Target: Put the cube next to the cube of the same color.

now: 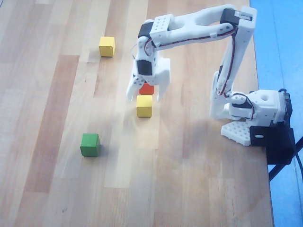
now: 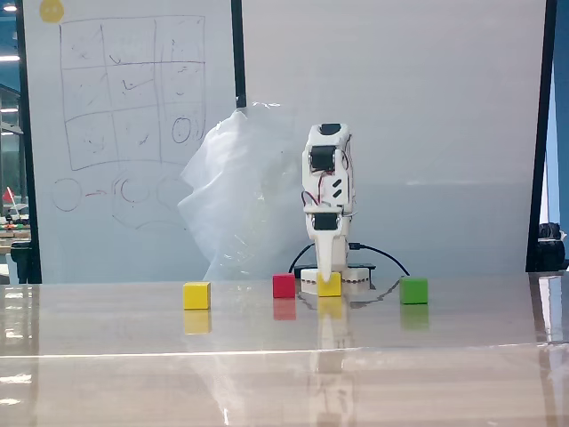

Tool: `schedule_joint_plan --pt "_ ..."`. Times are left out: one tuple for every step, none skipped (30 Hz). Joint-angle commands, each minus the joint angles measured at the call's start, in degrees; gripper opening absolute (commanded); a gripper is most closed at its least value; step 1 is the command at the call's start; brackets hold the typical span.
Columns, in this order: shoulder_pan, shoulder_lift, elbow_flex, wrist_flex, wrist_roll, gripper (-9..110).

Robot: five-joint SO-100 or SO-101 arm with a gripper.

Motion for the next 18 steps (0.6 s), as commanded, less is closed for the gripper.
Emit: schedule_joint_plan --pt "0.18 -2.11 -0.09 -2.99 -0.35 28" --pt "0.18 -3.16 -0.18 -3.25 -0.18 28" --pt "0.18 -4.04 -0.35 -3.6 0.18 28" --pt "0.18 -4.57 -0.44 -4.04 0.44 28" --pt "0.18 -4.92 -0.62 -4.39 0.79 27" --pt "0.18 -5.19 -0.88 -4.57 0.88 25" --pt "0.18 -5.19 -1.05 -4.92 0.88 23" --pt "0.18 -5.1 -1.41 -5.1 0.88 19" --pt "0.09 -5.01 -2.11 -4.48 0.97 15" --pt "0.0 -4.48 -2.99 -3.96 0.97 10" --pt "0.0 -3.6 -3.78 -3.52 0.97 5" --pt "0.0 -2.37 -4.57 -2.64 0.88 0" --pt "0.0 -0.7 -5.36 -1.41 0.79 -2" --pt "0.0 0.97 -6.15 0.26 0.79 -1" --pt "0.0 2.99 -7.12 2.11 0.62 0" --pt "0.0 5.27 -8.26 4.22 0.26 2" --pt "0.0 7.65 -9.58 6.42 0.09 2" --pt "0.0 10.02 -11.07 8.53 -0.09 1"
